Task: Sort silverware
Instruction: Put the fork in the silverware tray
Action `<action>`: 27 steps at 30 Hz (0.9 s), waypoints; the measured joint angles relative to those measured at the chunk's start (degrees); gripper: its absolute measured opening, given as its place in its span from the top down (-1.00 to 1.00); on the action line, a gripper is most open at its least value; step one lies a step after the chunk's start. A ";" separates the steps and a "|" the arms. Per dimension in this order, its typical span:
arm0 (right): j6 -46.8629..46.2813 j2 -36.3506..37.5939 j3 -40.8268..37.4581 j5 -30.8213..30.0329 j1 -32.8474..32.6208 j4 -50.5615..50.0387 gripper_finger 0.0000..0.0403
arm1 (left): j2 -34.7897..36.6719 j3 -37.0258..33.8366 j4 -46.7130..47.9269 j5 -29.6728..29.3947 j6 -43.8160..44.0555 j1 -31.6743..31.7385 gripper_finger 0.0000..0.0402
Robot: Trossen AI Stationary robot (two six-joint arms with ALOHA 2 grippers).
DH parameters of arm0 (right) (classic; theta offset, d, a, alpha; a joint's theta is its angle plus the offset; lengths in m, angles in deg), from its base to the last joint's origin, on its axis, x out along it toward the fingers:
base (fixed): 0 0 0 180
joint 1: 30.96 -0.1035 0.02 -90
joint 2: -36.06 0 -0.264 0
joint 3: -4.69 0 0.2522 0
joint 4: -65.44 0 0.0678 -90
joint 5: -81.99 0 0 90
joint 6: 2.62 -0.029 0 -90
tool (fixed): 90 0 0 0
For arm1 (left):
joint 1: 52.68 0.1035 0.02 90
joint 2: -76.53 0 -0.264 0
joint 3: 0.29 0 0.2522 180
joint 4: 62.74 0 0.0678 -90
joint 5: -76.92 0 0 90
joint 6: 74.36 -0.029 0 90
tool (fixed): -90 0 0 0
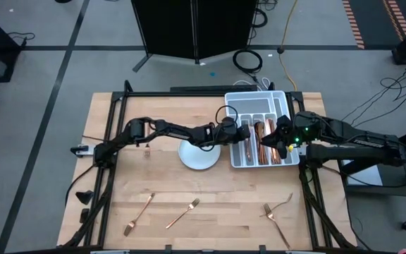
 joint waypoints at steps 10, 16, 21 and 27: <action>-0.35 0.00 0.00 0.00 0.01 0.02 0.54 | 0.70 -0.05 0.40 4.00 -7.47 1.10 0.65; -1.31 0.33 0.00 0.22 0.01 -2.31 0.54 | 8.19 -0.01 8.25 8.13 -22.20 2.54 0.65; -1.29 1.57 0.00 0.01 0.00 -5.48 0.54 | 17.02 0.00 29.55 10.53 -36.17 3.44 0.65; -0.16 2.36 0.00 -0.07 0.00 -5.53 0.54 | 29.09 0.00 60.45 13.86 -52.56 7.25 0.65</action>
